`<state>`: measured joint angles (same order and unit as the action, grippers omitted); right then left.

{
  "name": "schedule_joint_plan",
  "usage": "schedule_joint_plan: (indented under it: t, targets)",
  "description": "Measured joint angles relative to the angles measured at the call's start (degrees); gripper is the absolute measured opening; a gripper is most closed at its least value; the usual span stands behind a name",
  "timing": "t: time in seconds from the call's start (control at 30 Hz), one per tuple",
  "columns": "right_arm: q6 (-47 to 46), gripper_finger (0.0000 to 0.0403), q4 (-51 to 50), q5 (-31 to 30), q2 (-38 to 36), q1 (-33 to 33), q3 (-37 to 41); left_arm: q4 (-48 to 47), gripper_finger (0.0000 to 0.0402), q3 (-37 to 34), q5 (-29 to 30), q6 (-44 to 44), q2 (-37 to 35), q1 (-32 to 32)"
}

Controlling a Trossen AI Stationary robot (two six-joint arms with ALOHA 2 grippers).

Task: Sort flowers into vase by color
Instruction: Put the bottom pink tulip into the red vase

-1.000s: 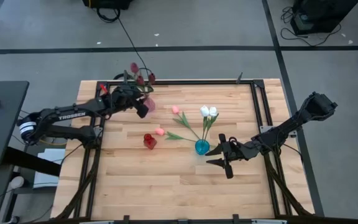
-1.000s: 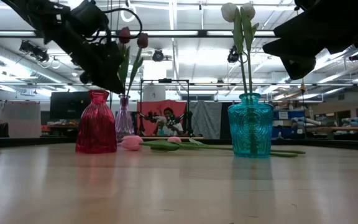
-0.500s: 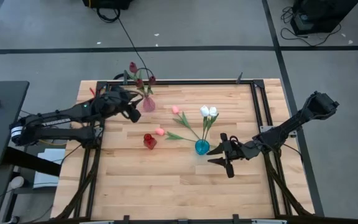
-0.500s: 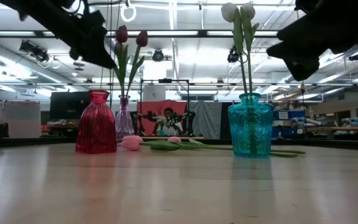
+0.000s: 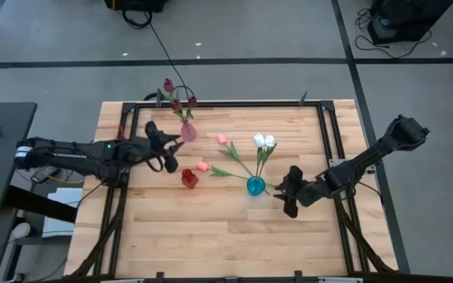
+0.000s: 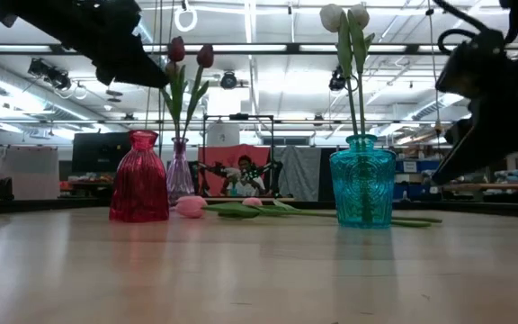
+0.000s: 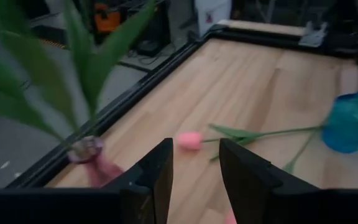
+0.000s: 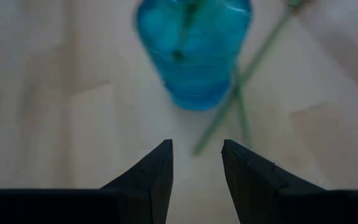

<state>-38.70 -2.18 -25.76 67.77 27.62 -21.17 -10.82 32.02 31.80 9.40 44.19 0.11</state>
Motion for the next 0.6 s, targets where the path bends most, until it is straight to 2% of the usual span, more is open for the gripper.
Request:
schedule_joint_plan:
  t: [0.1,0.2,0.3,0.43,0.6]
  targets:
    - [0.81,0.0150,-0.08,-3.74,2.92,-0.45,0.00,4.08,0.0136,-1.24,0.95,1.25,1.42,-3.09]
    - [0.92,0.0150,0.13,-4.50,5.33,-1.90,0.00,8.78,0.0136,-2.70,1.12,1.65,2.77,-5.87]
    - [1.42,0.0144,0.19,-3.99,7.53,-4.11,0.00,11.85,0.0136,-3.44,1.90,1.81,4.06,-8.36]
    - [4.13,0.0129,2.80,-0.98,10.35,-6.86,0.00,12.80,0.0136,-3.44,4.60,2.85,5.20,-11.27]
    - [6.16,0.0116,7.28,0.81,14.29,-8.51,-0.02,12.72,0.0136,-3.44,5.07,4.55,5.72,-14.33]
